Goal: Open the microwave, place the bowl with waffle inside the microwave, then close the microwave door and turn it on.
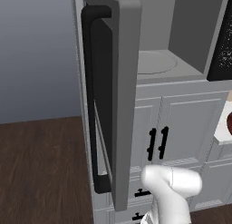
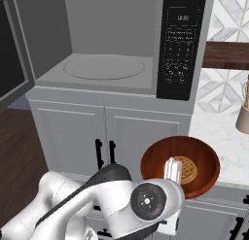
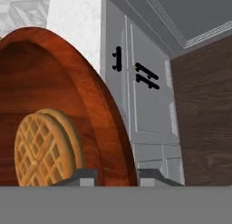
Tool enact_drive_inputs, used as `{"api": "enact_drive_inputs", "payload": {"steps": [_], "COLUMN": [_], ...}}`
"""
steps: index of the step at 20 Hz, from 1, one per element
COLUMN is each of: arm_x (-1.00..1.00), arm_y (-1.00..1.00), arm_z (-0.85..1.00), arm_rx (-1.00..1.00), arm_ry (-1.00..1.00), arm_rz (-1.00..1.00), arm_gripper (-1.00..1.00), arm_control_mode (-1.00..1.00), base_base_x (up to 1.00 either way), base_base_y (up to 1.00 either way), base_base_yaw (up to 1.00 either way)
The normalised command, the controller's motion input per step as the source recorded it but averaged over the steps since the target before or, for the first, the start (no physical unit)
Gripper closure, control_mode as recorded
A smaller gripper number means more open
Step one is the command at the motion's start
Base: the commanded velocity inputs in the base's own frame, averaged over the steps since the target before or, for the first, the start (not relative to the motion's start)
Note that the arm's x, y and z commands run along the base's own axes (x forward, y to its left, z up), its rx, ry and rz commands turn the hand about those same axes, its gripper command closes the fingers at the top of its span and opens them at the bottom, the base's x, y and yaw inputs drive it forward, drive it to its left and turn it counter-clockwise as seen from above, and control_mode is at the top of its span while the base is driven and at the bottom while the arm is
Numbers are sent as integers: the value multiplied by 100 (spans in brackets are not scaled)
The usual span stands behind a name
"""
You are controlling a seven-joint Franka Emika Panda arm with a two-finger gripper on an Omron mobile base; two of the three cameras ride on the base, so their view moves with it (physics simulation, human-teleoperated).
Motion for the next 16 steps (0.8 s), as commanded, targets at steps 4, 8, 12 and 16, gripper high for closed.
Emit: {"api": "enact_drive_inputs", "payload": {"steps": [4, 8, 12, 16], "arm_x": [-53, -50, -40, -14], "arm_y": [74, 74, 69, 62], "arm_z": [56, 48, 42, 46], "arm_rx": [-5, -1, 0, 0], "arm_ry": [-6, 0, 0, 0], "arm_rz": [26, 30, 26, 21], "arm_gripper": [100, 100, 100, 100], "arm_control_mode": [-100, -100, -100, -100], "base_base_x": [0, 0, 0, 0], "base_base_y": [0, 0, 0, 0], "base_base_yaw": [0, 0, 0, 0]}}
